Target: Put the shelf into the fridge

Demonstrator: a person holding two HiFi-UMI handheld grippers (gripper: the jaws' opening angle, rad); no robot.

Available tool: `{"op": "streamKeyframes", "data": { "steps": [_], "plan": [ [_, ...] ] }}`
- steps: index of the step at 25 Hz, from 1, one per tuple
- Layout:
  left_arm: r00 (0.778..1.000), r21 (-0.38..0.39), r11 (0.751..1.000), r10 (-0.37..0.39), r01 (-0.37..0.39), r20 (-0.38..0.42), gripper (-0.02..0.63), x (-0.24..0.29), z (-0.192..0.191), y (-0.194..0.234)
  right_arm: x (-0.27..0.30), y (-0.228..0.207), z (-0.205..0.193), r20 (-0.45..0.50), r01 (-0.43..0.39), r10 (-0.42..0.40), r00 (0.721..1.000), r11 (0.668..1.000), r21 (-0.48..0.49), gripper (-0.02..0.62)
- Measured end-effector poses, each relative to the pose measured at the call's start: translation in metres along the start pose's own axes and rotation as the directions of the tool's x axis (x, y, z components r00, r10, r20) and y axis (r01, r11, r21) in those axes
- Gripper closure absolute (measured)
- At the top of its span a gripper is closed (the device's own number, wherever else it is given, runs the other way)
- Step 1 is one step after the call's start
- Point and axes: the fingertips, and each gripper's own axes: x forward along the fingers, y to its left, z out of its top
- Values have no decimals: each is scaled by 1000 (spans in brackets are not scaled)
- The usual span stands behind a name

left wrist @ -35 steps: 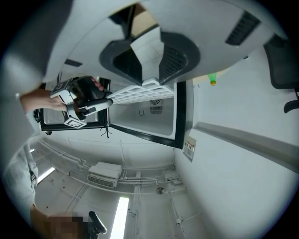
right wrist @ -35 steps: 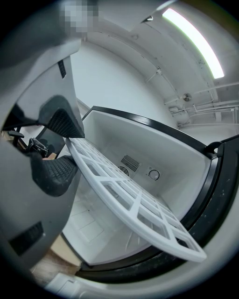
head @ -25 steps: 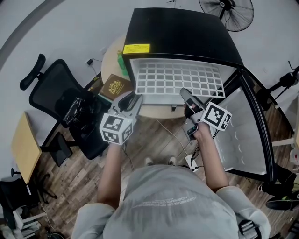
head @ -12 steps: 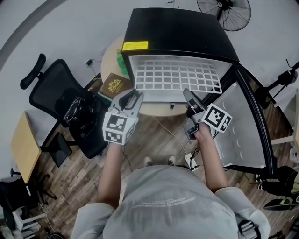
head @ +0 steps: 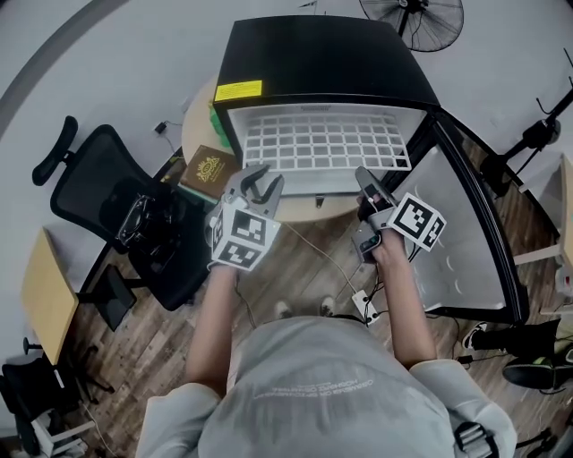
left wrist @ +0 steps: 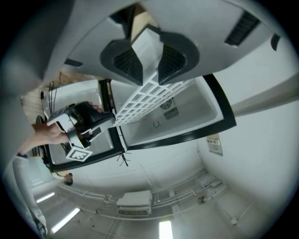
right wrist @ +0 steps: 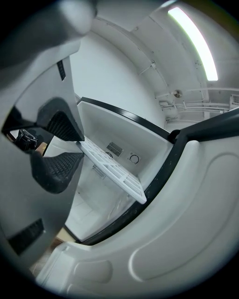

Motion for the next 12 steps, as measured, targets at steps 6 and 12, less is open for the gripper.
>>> {"op": "streamKeyframes", "data": {
  "steps": [6,12],
  "plan": [
    [996,148,989,-4,17,-87,528,10,-5,1,1,-1,0,0,0,0,1000,1000,-11,512],
    [996,129,992,-3,14,-85,529,11,-7,1,2,-4,-1,-4,0,0,1000,1000,-11,512]
  ]
}}
